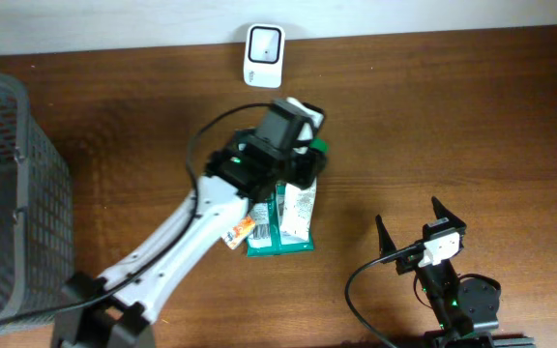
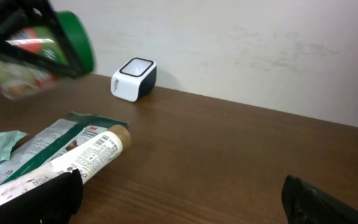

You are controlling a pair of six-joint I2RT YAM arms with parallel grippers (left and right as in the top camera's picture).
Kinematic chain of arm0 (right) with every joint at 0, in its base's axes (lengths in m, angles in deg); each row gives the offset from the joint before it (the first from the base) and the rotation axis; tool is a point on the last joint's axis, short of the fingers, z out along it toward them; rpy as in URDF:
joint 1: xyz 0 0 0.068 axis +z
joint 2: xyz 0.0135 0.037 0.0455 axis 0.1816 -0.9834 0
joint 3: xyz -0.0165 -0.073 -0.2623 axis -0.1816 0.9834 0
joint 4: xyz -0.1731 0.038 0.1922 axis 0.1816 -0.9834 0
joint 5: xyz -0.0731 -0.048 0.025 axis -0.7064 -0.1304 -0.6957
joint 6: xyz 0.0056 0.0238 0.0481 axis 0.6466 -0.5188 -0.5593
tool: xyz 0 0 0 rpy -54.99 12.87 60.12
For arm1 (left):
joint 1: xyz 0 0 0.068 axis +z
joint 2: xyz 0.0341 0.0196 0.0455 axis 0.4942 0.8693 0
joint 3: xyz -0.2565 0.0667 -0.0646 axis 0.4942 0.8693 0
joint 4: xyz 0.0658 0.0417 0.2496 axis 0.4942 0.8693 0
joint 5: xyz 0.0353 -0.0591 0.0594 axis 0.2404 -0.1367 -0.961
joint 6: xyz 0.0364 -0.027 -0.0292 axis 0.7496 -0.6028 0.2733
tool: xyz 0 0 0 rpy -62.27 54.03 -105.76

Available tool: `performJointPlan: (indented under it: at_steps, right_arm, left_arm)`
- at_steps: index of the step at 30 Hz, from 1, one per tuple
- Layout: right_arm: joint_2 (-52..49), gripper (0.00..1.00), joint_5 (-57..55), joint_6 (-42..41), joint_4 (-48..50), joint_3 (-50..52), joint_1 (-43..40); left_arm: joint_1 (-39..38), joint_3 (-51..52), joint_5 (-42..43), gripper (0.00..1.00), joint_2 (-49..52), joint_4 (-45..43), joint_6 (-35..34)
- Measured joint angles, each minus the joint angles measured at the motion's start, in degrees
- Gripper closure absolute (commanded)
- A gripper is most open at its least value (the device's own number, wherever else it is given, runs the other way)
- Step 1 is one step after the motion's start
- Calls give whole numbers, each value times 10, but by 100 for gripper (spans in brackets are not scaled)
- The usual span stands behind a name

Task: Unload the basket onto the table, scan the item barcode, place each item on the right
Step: 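Grasp the green-lidded jar by its lid and lift it out, then carry the jar over the table and set it down right of the packs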

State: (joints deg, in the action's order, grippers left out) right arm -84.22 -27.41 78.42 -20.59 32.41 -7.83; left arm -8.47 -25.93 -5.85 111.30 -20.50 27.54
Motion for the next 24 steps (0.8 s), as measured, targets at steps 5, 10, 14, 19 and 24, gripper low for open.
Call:
performJointPlan:
  at_steps: [5, 10, 14, 19, 24]
  right_arm:
    - [0, 2, 0, 0, 0, 0, 0]
    - [0, 2, 0, 0, 0, 0, 0]
    - [0, 2, 0, 0, 0, 0, 0]
    - [0, 2, 0, 0, 0, 0, 0]
    - [0, 2, 0, 0, 0, 0, 0]
  left_arm:
    - [-32, 0, 7, 52, 71, -63, -17]
    - [-33, 0, 7, 50, 118, -123, -26]
    - [-34, 0, 7, 48, 141, -196, -27]
    - [-34, 1, 7, 46, 214, -291, -27]
    - [-35, 3, 7, 66, 264, -419, -29]
